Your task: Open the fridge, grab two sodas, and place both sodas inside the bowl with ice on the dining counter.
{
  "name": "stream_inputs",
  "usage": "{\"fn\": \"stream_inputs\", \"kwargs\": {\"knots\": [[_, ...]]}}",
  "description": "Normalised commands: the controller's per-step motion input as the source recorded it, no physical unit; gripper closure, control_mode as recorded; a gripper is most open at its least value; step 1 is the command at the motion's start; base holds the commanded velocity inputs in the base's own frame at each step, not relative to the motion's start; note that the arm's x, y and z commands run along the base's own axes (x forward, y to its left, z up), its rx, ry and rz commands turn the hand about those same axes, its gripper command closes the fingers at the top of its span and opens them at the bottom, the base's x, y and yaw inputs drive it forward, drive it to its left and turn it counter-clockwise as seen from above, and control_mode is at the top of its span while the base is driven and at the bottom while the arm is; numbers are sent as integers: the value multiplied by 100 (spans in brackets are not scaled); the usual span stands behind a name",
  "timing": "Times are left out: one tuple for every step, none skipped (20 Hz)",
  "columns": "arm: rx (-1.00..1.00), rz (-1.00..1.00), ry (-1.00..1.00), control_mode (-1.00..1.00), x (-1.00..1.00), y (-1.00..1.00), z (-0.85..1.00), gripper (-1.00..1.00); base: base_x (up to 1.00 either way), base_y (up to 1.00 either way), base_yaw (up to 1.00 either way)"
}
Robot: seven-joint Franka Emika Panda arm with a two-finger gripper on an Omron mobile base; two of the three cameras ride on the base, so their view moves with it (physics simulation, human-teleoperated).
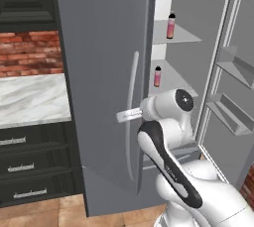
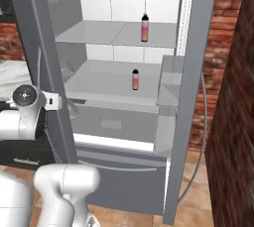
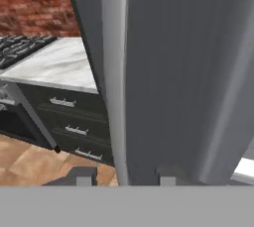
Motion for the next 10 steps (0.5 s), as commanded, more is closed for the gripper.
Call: {"fn": "stream_inputs", "kwargs": {"knots": [[8,0,0,-100,-79,0,22,-100,0,0,0],[10,0,0,-100,-70,-24,27,-100,0,0,0],[11,0,0,-100,-58,-41,34,-100,0,0,0],[16,-1,0,-100,-52,-53,44,-100,0,0,0],[17,-2,0,-100,-61,-69,40,-100,0,0,0],[17,-5,1,-100,-59,-78,43,-100,0,0,0],[18,-7,0,-100,-59,-80,44,-100,0,0,0],[19,-6,2,-100,-50,-90,46,-100,0,0,0],[19,-6,4,-100,-42,-93,46,-100,0,0,0],[18,-4,6,-100,-27,-95,47,-100,0,0,0]]}}
